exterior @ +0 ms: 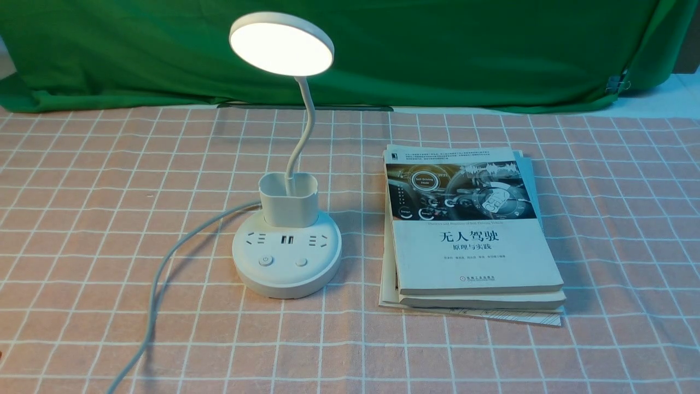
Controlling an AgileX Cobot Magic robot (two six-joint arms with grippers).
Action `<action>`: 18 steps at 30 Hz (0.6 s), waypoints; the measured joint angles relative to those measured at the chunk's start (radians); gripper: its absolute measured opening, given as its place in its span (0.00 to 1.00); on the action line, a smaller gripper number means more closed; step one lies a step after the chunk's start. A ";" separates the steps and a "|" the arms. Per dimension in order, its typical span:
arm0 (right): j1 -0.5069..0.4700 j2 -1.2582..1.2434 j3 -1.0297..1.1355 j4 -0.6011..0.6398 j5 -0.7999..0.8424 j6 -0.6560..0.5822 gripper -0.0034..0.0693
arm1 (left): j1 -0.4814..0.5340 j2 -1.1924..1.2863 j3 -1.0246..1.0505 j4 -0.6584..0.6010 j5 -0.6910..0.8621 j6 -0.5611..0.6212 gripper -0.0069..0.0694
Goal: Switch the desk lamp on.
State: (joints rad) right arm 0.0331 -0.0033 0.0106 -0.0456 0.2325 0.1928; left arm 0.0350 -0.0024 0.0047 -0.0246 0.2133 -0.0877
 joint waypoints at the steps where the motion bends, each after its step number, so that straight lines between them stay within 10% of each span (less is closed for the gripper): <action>1: 0.000 0.000 0.000 0.000 0.000 0.000 0.38 | 0.000 0.000 0.000 0.000 0.000 0.001 0.12; 18: 0.000 0.000 0.000 0.000 0.000 0.000 0.38 | 0.000 0.000 0.000 0.000 0.000 0.009 0.12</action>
State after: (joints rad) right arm 0.0331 -0.0033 0.0106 -0.0456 0.2325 0.1928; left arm 0.0350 -0.0024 0.0047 -0.0246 0.2133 -0.0789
